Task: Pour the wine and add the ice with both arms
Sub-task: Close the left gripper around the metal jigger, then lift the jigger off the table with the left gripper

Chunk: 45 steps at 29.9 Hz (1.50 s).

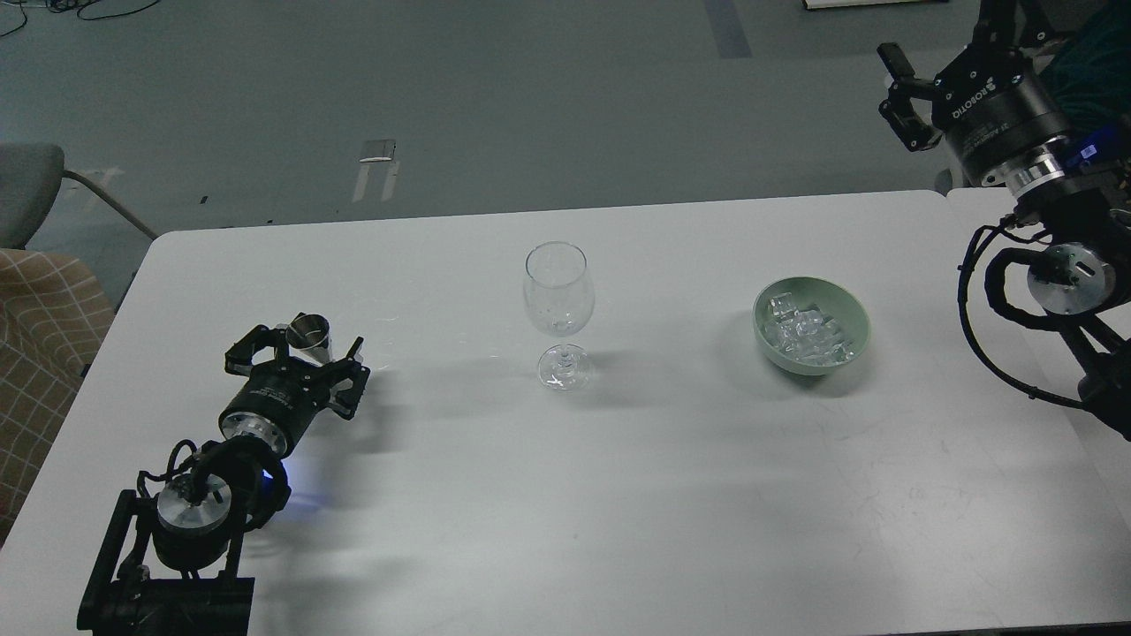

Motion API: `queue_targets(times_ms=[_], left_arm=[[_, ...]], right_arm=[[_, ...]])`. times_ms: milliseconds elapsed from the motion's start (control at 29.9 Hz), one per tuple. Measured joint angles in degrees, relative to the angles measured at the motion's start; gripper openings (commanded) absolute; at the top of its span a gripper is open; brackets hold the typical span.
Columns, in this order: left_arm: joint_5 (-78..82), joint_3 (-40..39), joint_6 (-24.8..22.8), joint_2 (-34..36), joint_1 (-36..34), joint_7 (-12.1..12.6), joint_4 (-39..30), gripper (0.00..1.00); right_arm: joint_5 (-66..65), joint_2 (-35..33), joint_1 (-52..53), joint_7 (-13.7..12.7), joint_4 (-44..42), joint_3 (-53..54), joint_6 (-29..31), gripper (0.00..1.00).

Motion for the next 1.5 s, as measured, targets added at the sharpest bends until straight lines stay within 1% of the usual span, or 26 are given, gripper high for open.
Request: queue_targets(times_ms=[167, 267, 301, 334, 568, 768, 935, 1002, 1136, 1403, 1470, 1503], left_arm=[[0.0, -0.1, -0.2, 0.0, 0.1, -0.1, 1.0, 0.73], [-0.1, -0.2, -1.8, 0.0, 0.1, -0.1, 2.1, 0.71], [-0.1, -0.2, -2.2, 0.0, 0.0, -0.1, 2.4, 0.64], [-0.1, -0.2, -2.5, 0.0, 0.0, -0.1, 2.6, 0.62], [-0.1, -0.1, -2.9, 0.0, -0.5, -1.1, 3.8, 0.54], [0.0, 0.0, -2.9, 0.0, -0.7, -1.7, 4.5, 0.43], [0.0, 0.0, -3.3, 0.0, -0.7, -2.4, 4.9, 0.4], [0.0, 0.0, -4.1, 0.0, -0.7, -2.4, 5.5, 0.36], [0.0, -0.1, -7.2, 0.0, -0.7, -2.1, 5.9, 0.35], [0.2, -0.2, -8.5, 0.0, -0.6, -2.1, 6.1, 0.28], [0.1, -0.2, -8.6, 0.0, -0.7, -2.1, 6.1, 0.18], [0.1, -0.2, -8.7, 0.0, -0.7, -2.1, 6.1, 0.15]], right_arm=[[-0.1, -0.1, 0.0, 0.0, 0.0, -0.1, 0.0, 1.0], [-0.4, -0.1, 0.0, -0.1, 0.0, -0.1, 0.0, 1.0], [-0.5, -0.1, 0.0, -0.1, 0.0, -0.1, 0.0, 1.0], [-0.6, -0.1, -0.1, -0.1, 0.0, -0.1, 0.0, 1.0], [-0.7, -0.1, -0.1, -0.1, 0.0, -0.1, -0.2, 1.0], [-0.7, -0.1, -0.5, -0.1, 0.0, -0.1, -0.3, 1.0], [-0.7, 0.0, -0.5, -0.1, 0.0, -0.1, -0.3, 1.0], [-0.7, 0.0, -0.5, -0.1, 0.0, -0.1, -0.3, 1.0], [-0.7, 0.1, -0.5, -0.1, 0.0, -0.1, -0.2, 1.0], [-0.7, 0.0, -0.5, -0.1, 0.0, -0.1, -0.2, 1.0], [-0.7, 0.0, -0.5, -0.1, 0.0, -0.1, -0.2, 1.0], [-0.7, 0.0, -0.5, -0.1, 0.0, -0.1, -0.2, 1.0]])
